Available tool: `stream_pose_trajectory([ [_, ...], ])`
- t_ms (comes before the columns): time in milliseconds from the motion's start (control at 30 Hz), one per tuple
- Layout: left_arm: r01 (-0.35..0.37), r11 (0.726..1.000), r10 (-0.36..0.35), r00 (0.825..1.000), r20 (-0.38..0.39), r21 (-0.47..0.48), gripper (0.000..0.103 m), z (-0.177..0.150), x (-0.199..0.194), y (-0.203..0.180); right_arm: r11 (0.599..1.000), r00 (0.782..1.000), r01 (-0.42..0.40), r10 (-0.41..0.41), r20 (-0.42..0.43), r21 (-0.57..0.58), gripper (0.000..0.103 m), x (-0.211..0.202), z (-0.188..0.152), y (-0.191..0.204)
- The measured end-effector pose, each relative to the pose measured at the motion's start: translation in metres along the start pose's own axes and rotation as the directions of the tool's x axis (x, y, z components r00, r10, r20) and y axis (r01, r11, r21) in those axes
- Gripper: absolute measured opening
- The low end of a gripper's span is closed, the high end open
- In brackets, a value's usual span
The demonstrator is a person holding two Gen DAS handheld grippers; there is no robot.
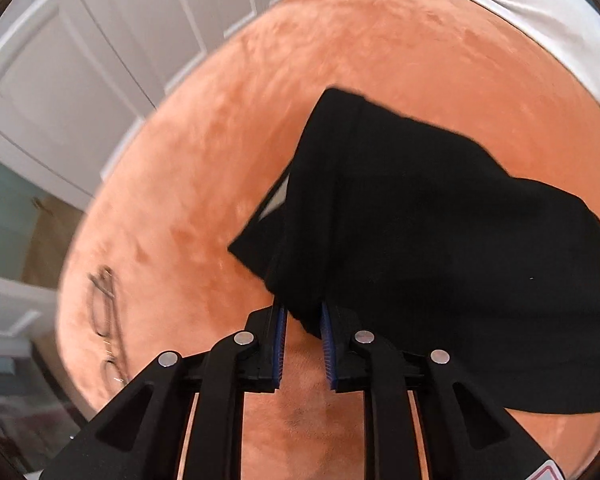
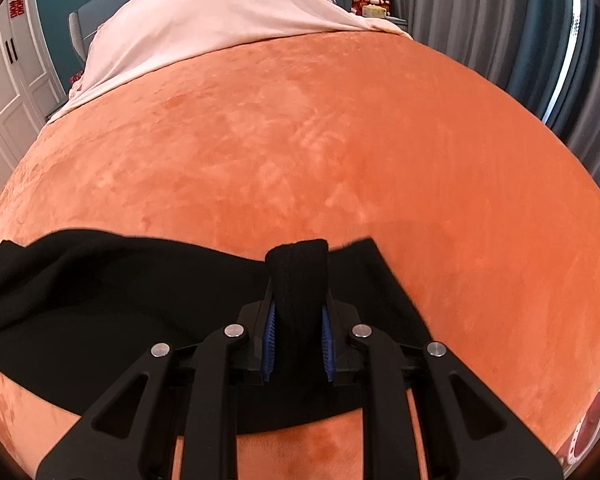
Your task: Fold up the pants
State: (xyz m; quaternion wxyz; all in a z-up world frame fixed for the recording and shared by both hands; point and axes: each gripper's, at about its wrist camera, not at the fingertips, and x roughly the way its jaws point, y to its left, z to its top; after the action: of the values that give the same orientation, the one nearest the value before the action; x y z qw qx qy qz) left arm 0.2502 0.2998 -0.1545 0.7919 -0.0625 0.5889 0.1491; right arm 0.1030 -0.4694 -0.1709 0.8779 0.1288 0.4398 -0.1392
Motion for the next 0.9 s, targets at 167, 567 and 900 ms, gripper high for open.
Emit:
stream_pose_trajectory([
  [167, -0.072, 0.997, 0.074, 0.996, -0.058, 0.039, 0.017, -0.004, 0.012, -0.004, 0.995, 0.952, -0.075, 0.089, 0.292, -0.060, 0.019, -0.080, 0.046, 0.000],
  [567, -0.140, 0.988, 0.145, 0.986, -0.076, 0.070, 0.023, -0.012, 0.034, -0.009, 0.975, 0.998, 0.035, -0.048, 0.051, 0.219, 0.031, -0.042, -0.032, -0.111],
  [900, -0.150, 0.987, 0.153, 0.985, -0.073, 0.050, 0.023, -0.013, 0.035, -0.013, 0.923, 0.982, -0.087, 0.143, -0.123, 0.375, 0.083, 0.032, -0.006, 0.005],
])
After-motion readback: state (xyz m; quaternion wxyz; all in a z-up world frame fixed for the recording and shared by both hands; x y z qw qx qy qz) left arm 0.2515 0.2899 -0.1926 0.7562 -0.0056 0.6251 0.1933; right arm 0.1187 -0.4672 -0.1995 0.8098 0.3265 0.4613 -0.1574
